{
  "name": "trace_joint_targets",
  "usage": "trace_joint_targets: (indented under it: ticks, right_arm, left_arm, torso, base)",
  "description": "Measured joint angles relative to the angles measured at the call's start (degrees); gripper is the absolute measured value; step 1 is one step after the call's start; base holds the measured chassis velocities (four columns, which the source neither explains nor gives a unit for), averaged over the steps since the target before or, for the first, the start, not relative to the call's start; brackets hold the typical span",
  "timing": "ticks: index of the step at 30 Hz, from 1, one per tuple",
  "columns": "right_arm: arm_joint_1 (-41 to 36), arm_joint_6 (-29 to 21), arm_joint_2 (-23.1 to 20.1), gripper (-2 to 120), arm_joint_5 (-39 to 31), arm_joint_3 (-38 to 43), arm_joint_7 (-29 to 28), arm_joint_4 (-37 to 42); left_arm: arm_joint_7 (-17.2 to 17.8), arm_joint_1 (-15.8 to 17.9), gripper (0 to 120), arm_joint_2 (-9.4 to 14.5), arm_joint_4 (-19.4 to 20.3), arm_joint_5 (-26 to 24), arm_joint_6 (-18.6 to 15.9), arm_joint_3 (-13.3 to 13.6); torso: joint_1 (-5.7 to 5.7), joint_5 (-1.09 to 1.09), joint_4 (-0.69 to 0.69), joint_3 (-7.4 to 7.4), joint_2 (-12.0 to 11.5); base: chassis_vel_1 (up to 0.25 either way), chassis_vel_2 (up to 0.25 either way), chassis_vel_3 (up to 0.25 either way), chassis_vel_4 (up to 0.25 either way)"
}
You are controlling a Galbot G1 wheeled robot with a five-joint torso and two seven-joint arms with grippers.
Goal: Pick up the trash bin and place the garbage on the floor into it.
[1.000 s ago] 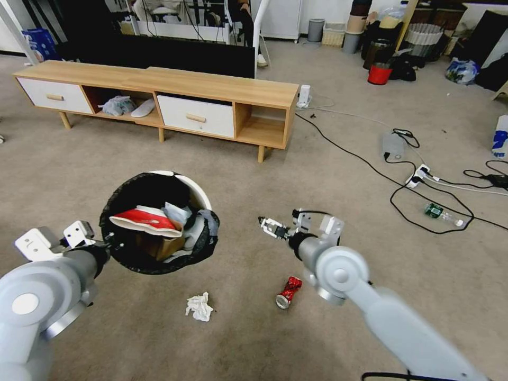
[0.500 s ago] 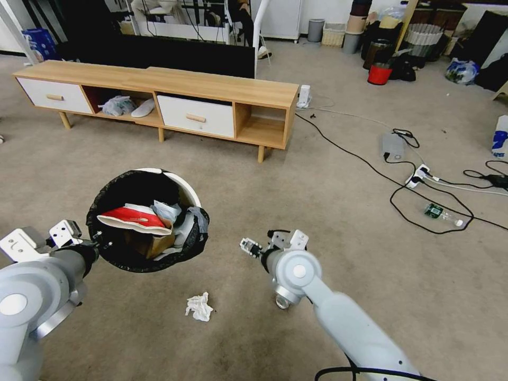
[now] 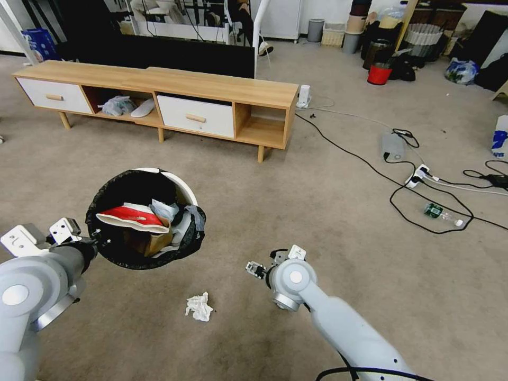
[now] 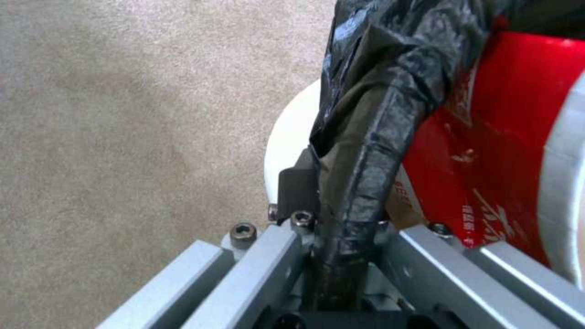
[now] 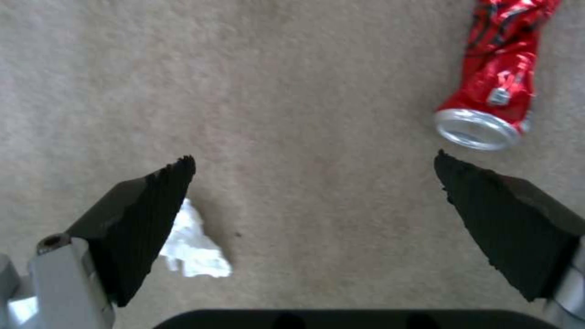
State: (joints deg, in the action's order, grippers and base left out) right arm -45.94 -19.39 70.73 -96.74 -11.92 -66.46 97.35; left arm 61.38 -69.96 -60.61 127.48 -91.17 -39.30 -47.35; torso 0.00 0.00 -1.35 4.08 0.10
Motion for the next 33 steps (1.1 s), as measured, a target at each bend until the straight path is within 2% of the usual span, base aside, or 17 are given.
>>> trace_joint_targets:
  ticks: [8, 19, 26, 33]
  right_arm:
    - [0.79, -0.45, -1.7, 100, -2.05, -0.99, -0.51, -2.48]
    - [0.33, -1.2, -2.74, 100, -1.51, 0.79, 1.02, -5.02]
    - [0.98, -2.02, -3.12, 100, -0.93, 2.86, 2.93, -8.07]
    - [2.17, -2.46, -1.65, 100, 0.06, 3.17, 4.72, -11.9]
  left_arm:
    - [-0.87, -0.18, 0, -0.69, -0.82, 0.83, -0.17, -0.01]
    - [-1.59, -0.39, 0, -1.57, -1.57, 2.02, -0.2, 0.24]
    - [-2.2, -0.18, 0, -1.73, -2.37, 3.33, -0.2, 1.89]
    - [-2.48, 0.41, 0, -1.99, -3.27, 4.39, -0.02, 3.16]
  torso:
    - [0.0, 0.01, 0.01, 0.0, 0.0]
    - [0.0, 0.0, 0.0, 0.0, 0.0]
    - [0.0, 0.0, 0.0, 0.0, 0.0]
    - [0.0, 0.0, 0.0, 0.0, 0.0]
  base:
    - [0.0, 0.0, 0.0, 0.0]
    - [0.0, 0.0, 0.0, 0.0]
    - [0.0, 0.0, 0.0, 0.0]
    - [0.0, 0.0, 0.0, 0.0]
